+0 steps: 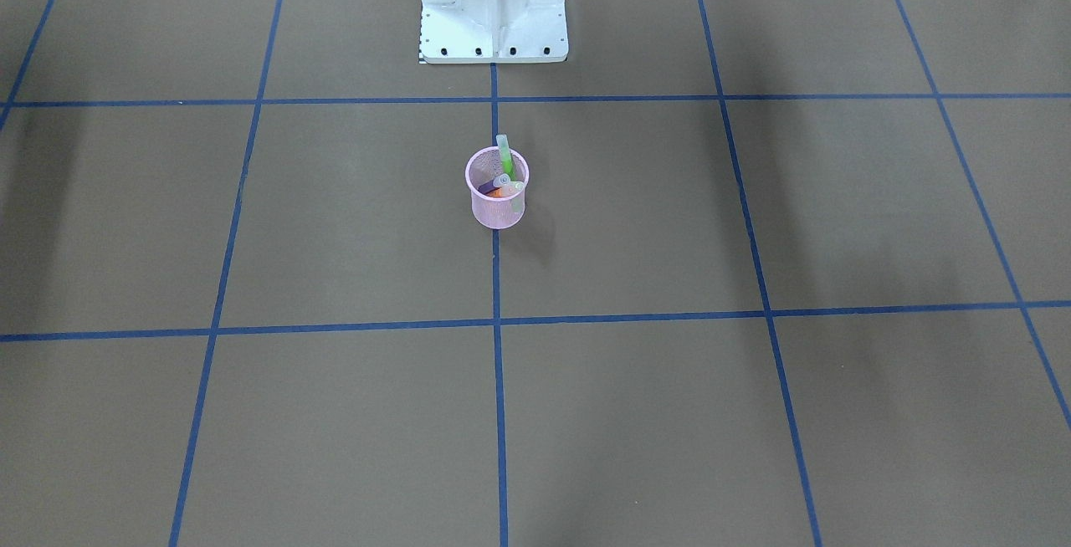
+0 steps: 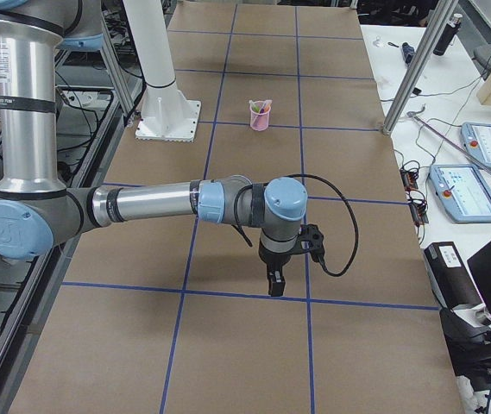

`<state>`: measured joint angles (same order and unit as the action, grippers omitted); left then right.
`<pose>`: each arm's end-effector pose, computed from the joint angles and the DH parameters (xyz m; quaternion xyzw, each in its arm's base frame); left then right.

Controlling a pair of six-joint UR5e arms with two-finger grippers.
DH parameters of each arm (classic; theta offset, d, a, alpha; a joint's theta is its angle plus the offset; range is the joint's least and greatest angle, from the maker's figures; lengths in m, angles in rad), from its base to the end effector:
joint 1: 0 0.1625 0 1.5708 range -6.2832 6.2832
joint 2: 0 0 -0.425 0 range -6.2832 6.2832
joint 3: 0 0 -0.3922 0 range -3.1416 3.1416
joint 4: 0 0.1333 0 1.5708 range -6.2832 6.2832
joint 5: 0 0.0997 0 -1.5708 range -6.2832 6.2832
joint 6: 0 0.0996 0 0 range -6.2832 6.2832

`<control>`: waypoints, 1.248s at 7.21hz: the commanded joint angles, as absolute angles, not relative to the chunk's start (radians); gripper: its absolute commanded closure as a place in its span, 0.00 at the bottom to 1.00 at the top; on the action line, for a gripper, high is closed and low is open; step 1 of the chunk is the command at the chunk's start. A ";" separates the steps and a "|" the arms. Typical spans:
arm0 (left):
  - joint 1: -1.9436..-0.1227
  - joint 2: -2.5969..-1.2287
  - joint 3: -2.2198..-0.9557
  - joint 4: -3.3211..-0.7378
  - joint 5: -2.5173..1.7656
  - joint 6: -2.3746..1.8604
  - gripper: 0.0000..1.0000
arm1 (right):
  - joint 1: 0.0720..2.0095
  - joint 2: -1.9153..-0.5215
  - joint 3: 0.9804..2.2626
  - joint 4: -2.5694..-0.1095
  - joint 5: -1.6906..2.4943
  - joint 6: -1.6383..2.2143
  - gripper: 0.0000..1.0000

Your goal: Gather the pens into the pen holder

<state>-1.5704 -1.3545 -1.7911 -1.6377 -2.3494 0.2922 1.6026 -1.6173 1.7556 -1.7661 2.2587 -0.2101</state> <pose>-0.0632 -0.4055 0.6397 0.0876 0.3705 0.1481 0.9128 0.0848 -0.4614 0.6155 0.0140 -0.3378 -0.0742 0.9382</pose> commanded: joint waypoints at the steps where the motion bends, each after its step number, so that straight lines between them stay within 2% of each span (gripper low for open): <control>1: -1.623 -1.319 -1.792 -1.634 -2.353 0.279 0.00 | 1.601 -1.634 1.740 -1.726 2.270 -0.210 0.00; 9: -1.621 -1.319 -1.769 -1.631 -2.355 0.278 0.00 | 1.601 -1.635 1.741 -1.724 2.272 -0.213 0.00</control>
